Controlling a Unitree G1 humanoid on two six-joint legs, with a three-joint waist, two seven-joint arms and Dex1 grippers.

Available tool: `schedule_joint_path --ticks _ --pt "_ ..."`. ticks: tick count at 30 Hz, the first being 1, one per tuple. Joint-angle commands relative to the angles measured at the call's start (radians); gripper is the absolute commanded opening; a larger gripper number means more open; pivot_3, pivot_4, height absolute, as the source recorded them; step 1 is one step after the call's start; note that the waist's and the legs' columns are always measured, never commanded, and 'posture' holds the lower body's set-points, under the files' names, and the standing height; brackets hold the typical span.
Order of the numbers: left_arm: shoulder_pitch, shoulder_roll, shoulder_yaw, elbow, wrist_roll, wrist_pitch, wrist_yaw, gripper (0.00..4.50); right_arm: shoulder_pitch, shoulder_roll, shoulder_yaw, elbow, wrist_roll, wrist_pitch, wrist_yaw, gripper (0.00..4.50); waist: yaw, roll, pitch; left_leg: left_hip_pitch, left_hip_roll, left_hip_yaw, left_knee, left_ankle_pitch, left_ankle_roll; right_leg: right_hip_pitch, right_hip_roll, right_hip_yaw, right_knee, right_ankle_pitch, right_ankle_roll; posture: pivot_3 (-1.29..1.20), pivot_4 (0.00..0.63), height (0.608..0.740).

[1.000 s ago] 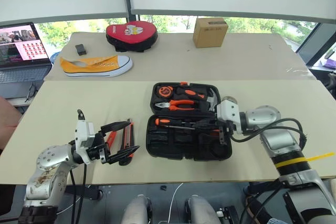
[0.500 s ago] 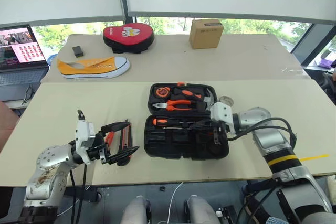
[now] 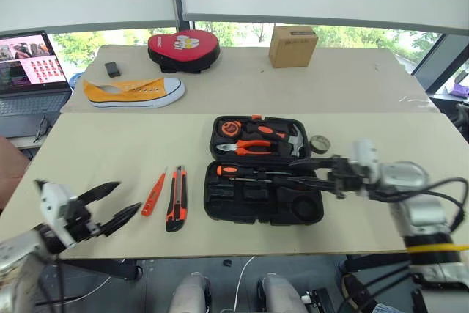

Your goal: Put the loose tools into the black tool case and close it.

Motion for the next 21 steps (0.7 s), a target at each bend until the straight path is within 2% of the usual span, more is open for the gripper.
schedule_joint_path --ticks 1,4,8,11,16,21 --pt "0.100 0.024 0.127 0.028 0.015 0.068 0.057 4.50 0.108 -0.013 -0.102 -0.019 0.020 -0.120 0.017 3.46 0.001 0.000 0.000 0.000 0.000 0.000 0.000 0.000 0.000 0.000 0.000 0.000 0.000 0.000 0.000 0.00 0.150 0.740" --pt "0.151 0.028 0.174 0.038 0.009 0.099 0.065 4.50 0.163 -0.002 -0.148 0.007 0.022 -0.200 0.015 4.46 0.000 0.000 0.000 0.000 0.000 0.001 0.000 0.000 0.000 -0.001 0.000 0.000 0.000 0.000 -0.001 0.00 0.150 0.740" --pt "0.167 0.027 0.183 -0.029 -0.032 0.180 0.075 4.50 0.232 -0.040 -0.161 -0.012 0.083 -0.107 0.054 4.46 0.006 0.000 0.000 0.000 0.000 0.000 0.000 0.000 -0.001 -0.001 -0.001 0.000 0.001 -0.001 -0.002 0.00 0.150 0.740" --pt "0.091 0.036 0.136 -0.161 -0.121 0.312 0.136 4.50 0.226 -0.008 -0.158 -0.064 0.103 -0.121 0.011 4.46 0.008 -0.001 0.000 0.000 0.000 0.000 0.000 -0.005 -0.009 -0.001 -0.003 0.001 0.000 -0.003 -0.006 0.00 0.150 0.740" --pt "-0.078 0.044 0.009 -0.320 -0.194 0.559 0.341 4.50 0.209 0.015 -0.122 -0.156 0.120 -0.092 -0.026 4.46 0.013 -0.001 0.000 0.000 -0.001 0.000 0.000 -0.005 -0.009 -0.001 -0.003 0.001 0.002 0.000 -0.001 0.00 0.150 0.740" --pt "-0.232 0.045 -0.166 -0.362 -0.118 0.735 0.535 4.50 0.200 0.028 -0.093 -0.184 0.114 -0.076 -0.051 4.46 0.005 -0.001 0.000 0.000 -0.001 0.000 -0.001 0.000 -0.002 -0.001 0.001 0.002 0.002 0.000 0.000 0.00 0.150 0.740"
